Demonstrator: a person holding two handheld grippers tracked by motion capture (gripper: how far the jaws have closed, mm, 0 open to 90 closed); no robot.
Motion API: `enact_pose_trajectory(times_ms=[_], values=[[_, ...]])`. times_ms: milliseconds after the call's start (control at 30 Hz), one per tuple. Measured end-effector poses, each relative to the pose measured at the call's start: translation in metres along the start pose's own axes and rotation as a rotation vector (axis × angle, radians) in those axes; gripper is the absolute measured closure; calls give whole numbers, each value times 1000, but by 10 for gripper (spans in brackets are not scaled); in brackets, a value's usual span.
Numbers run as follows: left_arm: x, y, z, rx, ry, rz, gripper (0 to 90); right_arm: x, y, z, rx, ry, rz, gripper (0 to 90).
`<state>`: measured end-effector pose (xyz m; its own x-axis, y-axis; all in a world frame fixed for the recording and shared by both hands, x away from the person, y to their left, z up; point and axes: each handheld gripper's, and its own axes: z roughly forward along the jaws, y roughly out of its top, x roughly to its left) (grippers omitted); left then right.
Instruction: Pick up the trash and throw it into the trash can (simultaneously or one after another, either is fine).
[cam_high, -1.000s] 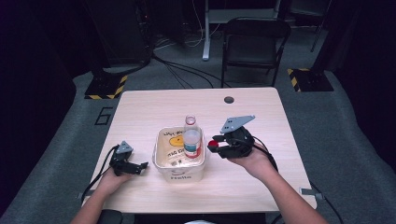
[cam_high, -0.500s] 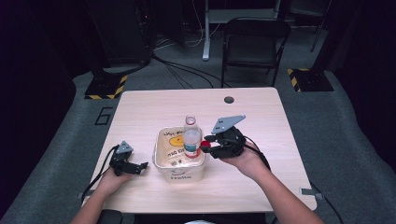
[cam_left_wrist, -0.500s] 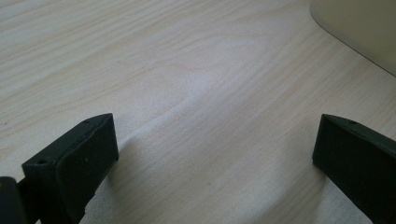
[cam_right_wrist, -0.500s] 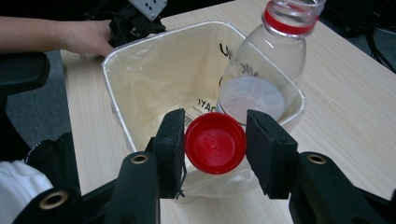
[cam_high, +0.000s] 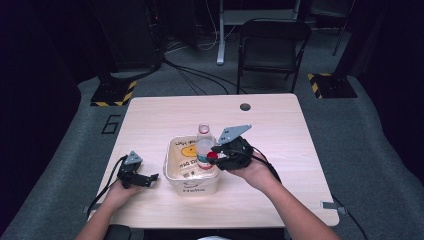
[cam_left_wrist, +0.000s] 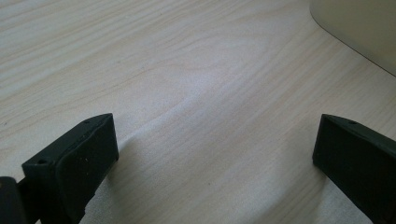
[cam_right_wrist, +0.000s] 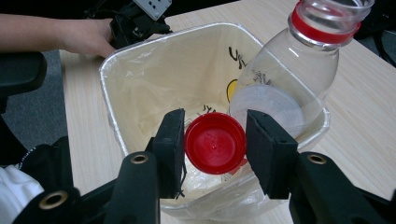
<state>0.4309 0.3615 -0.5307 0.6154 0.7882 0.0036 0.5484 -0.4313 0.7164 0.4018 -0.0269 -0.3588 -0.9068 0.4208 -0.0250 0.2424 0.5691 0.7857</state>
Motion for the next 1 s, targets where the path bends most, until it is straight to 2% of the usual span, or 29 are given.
enact_pose_trajectory(times_ms=[767,867,1000], values=[[0,0,0,-1,-1,-3,0,-1,-10,30,44,-2,17,566],[0,0,0,0,0,0,0,-1,-13,32,51,-3,45,551],[0,0,0,-1,0,-2,0,-2,-15,30,43,-6,53,533]])
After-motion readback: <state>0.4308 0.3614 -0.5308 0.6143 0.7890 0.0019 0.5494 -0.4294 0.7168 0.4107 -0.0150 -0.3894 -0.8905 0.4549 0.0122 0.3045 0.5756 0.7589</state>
